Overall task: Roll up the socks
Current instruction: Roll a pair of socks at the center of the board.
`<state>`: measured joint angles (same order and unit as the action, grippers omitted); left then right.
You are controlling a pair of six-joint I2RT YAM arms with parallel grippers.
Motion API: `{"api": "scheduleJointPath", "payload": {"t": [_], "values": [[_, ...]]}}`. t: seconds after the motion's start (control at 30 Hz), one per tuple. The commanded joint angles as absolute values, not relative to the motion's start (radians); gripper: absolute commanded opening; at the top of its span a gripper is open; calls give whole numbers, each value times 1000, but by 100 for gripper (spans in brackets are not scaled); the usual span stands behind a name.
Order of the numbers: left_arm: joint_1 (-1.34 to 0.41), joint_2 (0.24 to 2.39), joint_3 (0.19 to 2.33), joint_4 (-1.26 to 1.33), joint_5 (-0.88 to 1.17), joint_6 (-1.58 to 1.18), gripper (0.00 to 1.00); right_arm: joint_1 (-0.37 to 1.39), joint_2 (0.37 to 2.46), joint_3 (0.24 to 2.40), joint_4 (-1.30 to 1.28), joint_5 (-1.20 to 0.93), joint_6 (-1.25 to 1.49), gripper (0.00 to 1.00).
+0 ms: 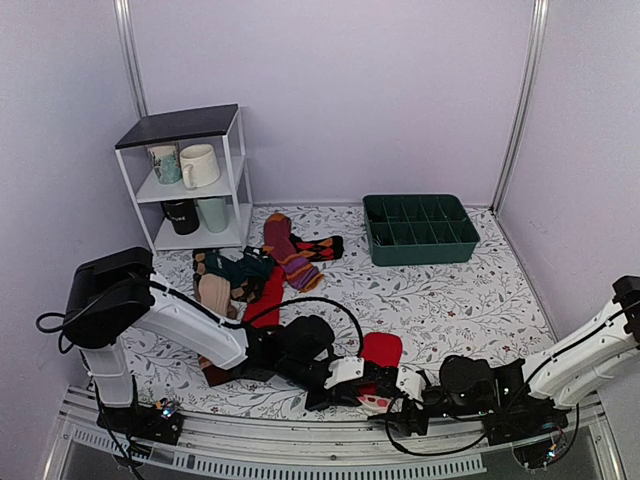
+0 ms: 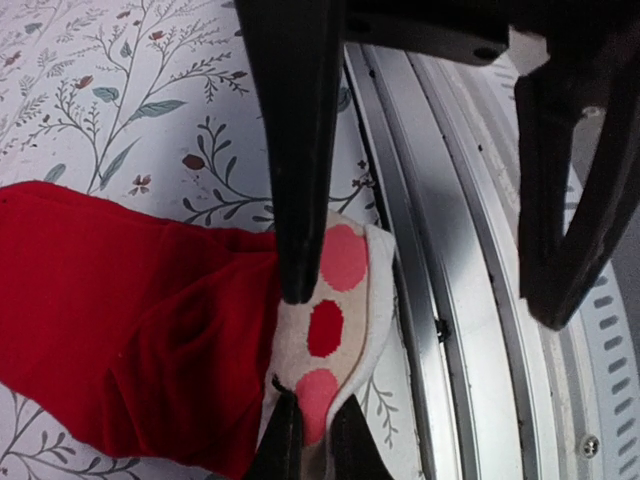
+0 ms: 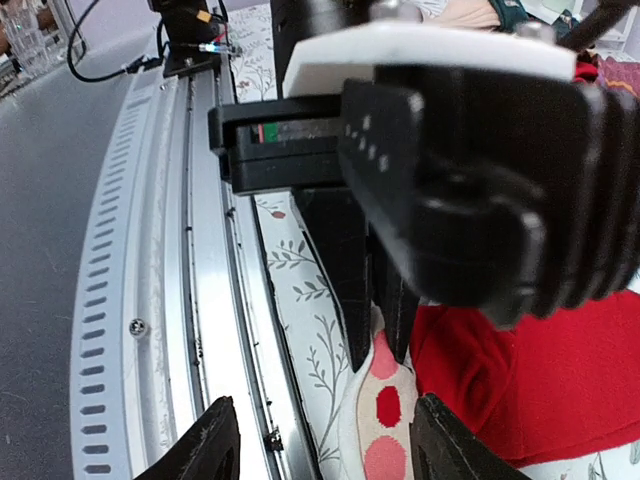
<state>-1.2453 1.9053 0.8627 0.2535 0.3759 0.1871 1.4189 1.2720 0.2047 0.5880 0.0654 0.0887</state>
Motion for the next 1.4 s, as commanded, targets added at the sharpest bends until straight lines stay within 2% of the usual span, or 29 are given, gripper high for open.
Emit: {"api": "scheduleJointPath", "payload": {"t": [0.0,0.53,1.03,1.13,1.27,1.37], "values": [[-1240,2006,807,-26,381,167,0,1462,1345,245,574,251,62,59],[-1239,2013,810,-27,382,165,0,1503,1428,284,516,261,129,50],[-1238,2019,813,-29,387,164,0,1513,1511,320,447,262,235,29],[-1237,2021,814,-29,388,163,0,1516,1523,336,412,252,267,30],[-1236,2025,816,-29,392,162,0,1552,1479,344,354,331,304,44],[-1234,2025,817,-32,395,162,0,1552,1402,330,306,369,331,49]]}}
